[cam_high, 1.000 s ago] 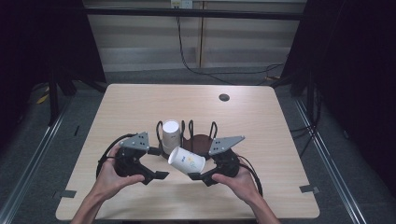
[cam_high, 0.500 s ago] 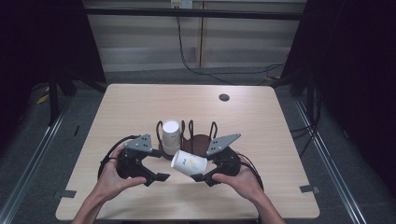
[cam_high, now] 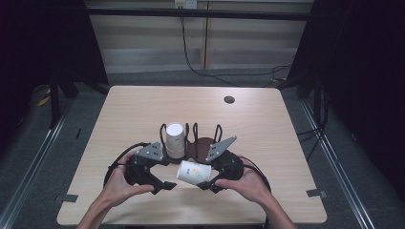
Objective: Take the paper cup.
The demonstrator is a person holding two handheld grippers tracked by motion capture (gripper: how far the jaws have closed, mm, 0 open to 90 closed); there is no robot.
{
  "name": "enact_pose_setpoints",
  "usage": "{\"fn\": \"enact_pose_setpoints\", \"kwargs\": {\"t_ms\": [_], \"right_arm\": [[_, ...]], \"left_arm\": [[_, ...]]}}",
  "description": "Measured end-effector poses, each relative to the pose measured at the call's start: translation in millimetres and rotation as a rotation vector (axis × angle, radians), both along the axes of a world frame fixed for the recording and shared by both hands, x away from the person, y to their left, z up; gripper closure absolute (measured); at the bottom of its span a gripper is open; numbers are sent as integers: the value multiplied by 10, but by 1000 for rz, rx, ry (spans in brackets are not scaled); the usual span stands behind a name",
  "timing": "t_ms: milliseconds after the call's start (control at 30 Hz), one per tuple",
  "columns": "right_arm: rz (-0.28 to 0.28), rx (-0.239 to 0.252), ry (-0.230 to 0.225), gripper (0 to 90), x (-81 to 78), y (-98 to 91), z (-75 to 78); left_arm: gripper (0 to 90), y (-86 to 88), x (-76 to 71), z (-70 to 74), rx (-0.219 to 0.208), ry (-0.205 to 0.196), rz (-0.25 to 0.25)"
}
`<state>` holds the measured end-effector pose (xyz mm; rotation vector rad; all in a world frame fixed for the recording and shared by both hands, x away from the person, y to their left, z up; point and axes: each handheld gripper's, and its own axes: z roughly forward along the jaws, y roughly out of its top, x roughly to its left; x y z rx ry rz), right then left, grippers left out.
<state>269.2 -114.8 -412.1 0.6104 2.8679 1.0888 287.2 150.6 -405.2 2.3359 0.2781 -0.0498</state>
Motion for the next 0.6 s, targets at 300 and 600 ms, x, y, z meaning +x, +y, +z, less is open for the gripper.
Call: {"fn": "enact_pose_setpoints", "kwargs": {"t_ms": [300,600], "right_arm": [[37,-79,29,279,24,85,-31],[64,-116,56,277,41,142,-46]], "left_arm": [[184,-71,-36,-56,29,-14,-7],[210,-146,-46,-120,65,-6,-44]]}}
